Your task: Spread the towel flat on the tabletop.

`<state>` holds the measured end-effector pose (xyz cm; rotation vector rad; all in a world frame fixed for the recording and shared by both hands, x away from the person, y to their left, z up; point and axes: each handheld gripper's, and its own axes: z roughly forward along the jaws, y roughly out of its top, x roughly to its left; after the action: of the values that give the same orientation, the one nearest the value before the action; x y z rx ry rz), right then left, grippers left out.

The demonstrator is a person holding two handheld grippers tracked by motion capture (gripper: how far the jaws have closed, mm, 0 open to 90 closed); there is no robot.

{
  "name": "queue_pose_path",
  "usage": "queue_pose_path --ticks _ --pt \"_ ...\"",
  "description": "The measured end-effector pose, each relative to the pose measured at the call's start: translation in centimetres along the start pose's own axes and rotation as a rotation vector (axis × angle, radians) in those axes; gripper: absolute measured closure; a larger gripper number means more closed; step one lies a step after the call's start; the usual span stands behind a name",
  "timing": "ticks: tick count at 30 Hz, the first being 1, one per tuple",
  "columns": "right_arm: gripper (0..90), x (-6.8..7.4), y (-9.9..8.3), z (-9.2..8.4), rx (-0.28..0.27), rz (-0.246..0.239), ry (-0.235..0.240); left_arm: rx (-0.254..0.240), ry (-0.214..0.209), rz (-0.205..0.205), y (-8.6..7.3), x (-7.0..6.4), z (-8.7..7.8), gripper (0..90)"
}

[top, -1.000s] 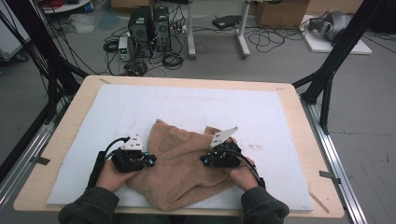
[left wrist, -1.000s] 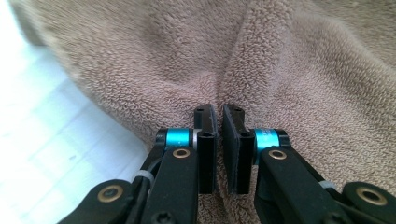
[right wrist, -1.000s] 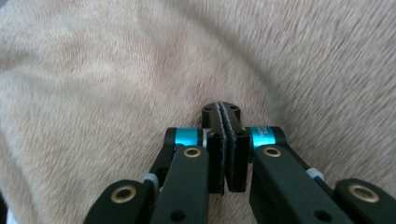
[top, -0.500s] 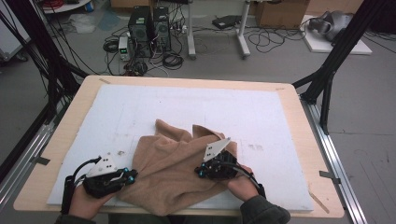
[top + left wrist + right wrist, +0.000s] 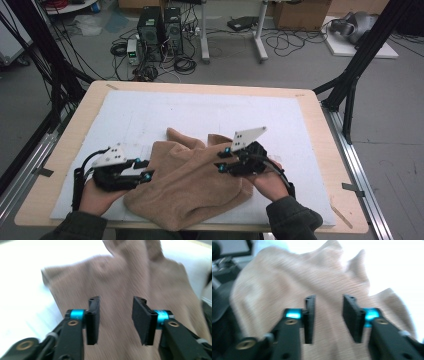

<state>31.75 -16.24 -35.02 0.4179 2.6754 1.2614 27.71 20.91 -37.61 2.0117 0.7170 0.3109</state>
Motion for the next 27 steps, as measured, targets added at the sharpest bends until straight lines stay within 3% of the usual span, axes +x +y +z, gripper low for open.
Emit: queue_pose_path --ticks 1,6,8,10,11,12,14,15,16,20,22,25,27 --pt "52.0 -1.6 0.3 0.4 -0.002 0.028 -0.003 0.007 0.015 0.008 0.6 0.4 0.8 49.3" --pt "46.3 -3.5 0.1 2.0 0.013 0.07 0.006 0.046 0.061 0.003 2.3 2.2 4.6 37.8" --pt "51.6 -3.9 -0.4 2.7 0.052 0.08 0.041 0.062 0.046 -0.03 2.4 2.9 5.9 35.9" --pt "66.3 -4.2 -1.0 3.1 0.085 0.088 0.079 0.132 0.037 -0.056 2.1 3.6 7.2 34.8" --pt "71.5 -4.2 -1.2 3.2 0.096 0.082 0.095 0.155 0.023 -0.07 2.0 3.9 7.6 37.2" --pt "76.4 -4.1 -1.4 3.3 0.105 0.084 0.104 0.199 -0.019 -0.081 1.6 4.2 8.2 43.8" --pt "81.4 -4.1 -1.6 3.2 0.126 0.084 0.121 0.273 -0.057 -0.066 1.2 4.2 9.0 71.0" --pt "82.0 -4.2 -1.7 3.2 0.124 0.087 0.119 0.291 -0.054 -0.054 1.1 4.0 9.1 82.1" --pt "82.4 -4.2 -1.7 3.0 0.114 0.096 0.116 0.296 -0.051 -0.037 1.2 3.8 9.1 85.4" --pt "83.1 -4.7 -1.0 2.1 0.06 0.116 0.078 0.235 -0.009 -0.034 1.7 3.7 7.9 87.8" --pt "83.2 -4.9 -0.2 1.2 0.025 0.111 0.048 0.166 0.019 -0.043 2.2 3.7 6.4 88.0" --pt "83.3 -4.8 0.5 0.6 0.004 0.095 0.026 0.074 0.071 -0.026 3.5 3.4 4.0 88.2" --pt "83.3 -4.7 1.3 -0.1 -0.034 0.082 0.02 0.037 0.088 -0.01 4.2 3.2 2.7 88.2"
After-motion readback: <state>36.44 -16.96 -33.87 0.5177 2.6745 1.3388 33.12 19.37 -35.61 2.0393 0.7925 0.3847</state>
